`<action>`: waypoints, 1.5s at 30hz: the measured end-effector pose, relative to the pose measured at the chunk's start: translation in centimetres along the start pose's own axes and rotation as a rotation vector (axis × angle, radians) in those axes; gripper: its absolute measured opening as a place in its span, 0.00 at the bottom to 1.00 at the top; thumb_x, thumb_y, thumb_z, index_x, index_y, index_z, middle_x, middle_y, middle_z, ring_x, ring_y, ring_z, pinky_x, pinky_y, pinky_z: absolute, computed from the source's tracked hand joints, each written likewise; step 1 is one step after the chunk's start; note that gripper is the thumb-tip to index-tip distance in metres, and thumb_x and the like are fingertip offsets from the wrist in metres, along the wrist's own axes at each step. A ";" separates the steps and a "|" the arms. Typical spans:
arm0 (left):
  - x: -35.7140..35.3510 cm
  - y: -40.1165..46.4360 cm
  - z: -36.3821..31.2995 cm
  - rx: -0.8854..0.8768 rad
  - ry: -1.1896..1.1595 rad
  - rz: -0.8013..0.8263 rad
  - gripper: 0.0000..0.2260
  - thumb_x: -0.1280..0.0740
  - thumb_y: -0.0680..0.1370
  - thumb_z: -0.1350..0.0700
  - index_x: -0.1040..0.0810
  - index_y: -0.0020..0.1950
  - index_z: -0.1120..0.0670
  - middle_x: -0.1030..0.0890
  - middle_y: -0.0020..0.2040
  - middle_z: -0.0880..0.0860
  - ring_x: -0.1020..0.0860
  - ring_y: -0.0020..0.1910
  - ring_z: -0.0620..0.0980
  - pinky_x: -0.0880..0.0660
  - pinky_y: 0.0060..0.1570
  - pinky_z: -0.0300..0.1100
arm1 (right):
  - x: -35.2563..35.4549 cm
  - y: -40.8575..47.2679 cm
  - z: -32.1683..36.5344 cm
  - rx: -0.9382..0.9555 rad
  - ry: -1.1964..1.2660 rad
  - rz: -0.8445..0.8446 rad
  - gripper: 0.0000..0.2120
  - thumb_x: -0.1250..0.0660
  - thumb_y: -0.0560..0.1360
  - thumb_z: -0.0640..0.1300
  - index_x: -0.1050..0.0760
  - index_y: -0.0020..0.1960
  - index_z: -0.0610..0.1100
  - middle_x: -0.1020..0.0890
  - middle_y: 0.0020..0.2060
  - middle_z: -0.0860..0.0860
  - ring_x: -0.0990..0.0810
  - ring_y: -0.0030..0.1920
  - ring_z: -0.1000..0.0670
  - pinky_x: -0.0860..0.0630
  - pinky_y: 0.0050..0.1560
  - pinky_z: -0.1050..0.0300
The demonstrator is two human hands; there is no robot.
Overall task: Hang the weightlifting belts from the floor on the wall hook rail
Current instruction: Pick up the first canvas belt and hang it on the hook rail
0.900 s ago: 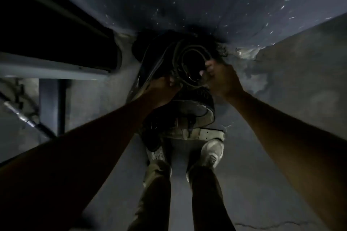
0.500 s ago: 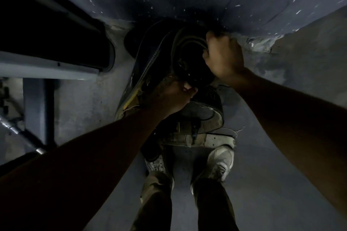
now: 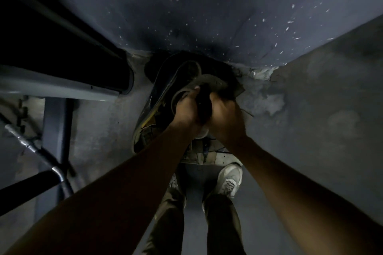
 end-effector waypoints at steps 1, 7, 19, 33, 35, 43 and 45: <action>-0.4 -1.1 -0.6 -0.037 0.020 -0.018 0.14 0.38 0.85 0.49 0.20 0.64 0.54 0.17 0.62 0.59 0.19 0.61 0.59 0.24 0.67 0.56 | 0.9 -0.5 0.8 -0.003 -0.001 -0.017 0.15 0.30 0.81 0.49 0.22 0.61 0.40 0.14 0.51 0.40 0.13 0.51 0.39 0.19 0.49 0.51; -1.1 -9.7 -5.2 -0.247 0.237 0.059 0.13 0.36 0.85 0.57 0.23 0.68 0.58 0.18 0.64 0.63 0.20 0.64 0.64 0.21 0.55 0.50 | 8.1 -4.2 6.3 0.047 0.114 -0.006 0.11 0.30 0.80 0.51 0.21 0.54 0.43 0.15 0.43 0.45 0.14 0.42 0.44 0.20 0.40 0.54; -6.7 -34.6 -16.3 -0.491 0.611 0.626 0.18 0.37 0.83 0.68 0.26 0.73 0.62 0.17 0.66 0.55 0.20 0.65 0.49 0.23 0.64 0.42 | 36.8 -5.9 15.7 -0.692 1.129 0.131 0.25 0.36 0.79 0.67 0.17 0.57 0.47 0.11 0.53 0.46 0.12 0.50 0.46 0.17 0.55 0.49; -13.8 -51.2 -26.9 -0.256 0.148 0.765 0.35 0.45 0.80 0.30 0.19 0.68 0.57 0.18 0.67 0.61 0.20 0.67 0.59 0.30 0.73 0.58 | 52.3 -13.7 26.3 0.114 0.982 -0.059 0.16 0.30 0.77 0.27 0.27 0.58 0.43 0.14 0.55 0.47 0.14 0.54 0.55 0.20 0.53 0.63; -15.7 -53.5 -28.7 -0.306 0.189 0.782 0.34 0.44 0.80 0.30 0.18 0.67 0.55 0.18 0.67 0.60 0.20 0.67 0.58 0.29 0.72 0.57 | 53.1 -14.5 26.9 0.184 0.976 -0.039 0.23 0.29 0.74 0.23 0.26 0.62 0.45 0.13 0.57 0.52 0.15 0.58 0.56 0.21 0.57 0.62; -18.2 -57.9 -30.6 -0.710 0.548 0.682 0.13 0.41 0.86 0.55 0.16 0.56 0.54 0.13 0.48 0.52 0.15 0.46 0.46 0.21 0.44 0.40 | 55.5 -15.6 29.2 0.156 1.651 0.125 0.17 0.31 0.58 0.35 0.19 0.47 0.40 0.20 0.38 0.44 0.21 0.38 0.46 0.26 0.41 0.51; -18.1 -58.8 -30.5 -0.661 0.488 0.714 0.17 0.44 0.87 0.51 0.16 0.53 0.53 0.13 0.46 0.52 0.15 0.45 0.47 0.21 0.46 0.41 | 55.7 -15.6 29.6 0.190 1.736 0.152 0.15 0.26 0.56 0.41 0.21 0.42 0.40 0.22 0.36 0.44 0.22 0.35 0.45 0.25 0.38 0.53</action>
Point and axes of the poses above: each hand's wrist, its own y-axis towards the middle knuckle, its own x-axis out of the back of the hand, z = x × y, the point moved 4 cm from there along y, towards the middle knuckle
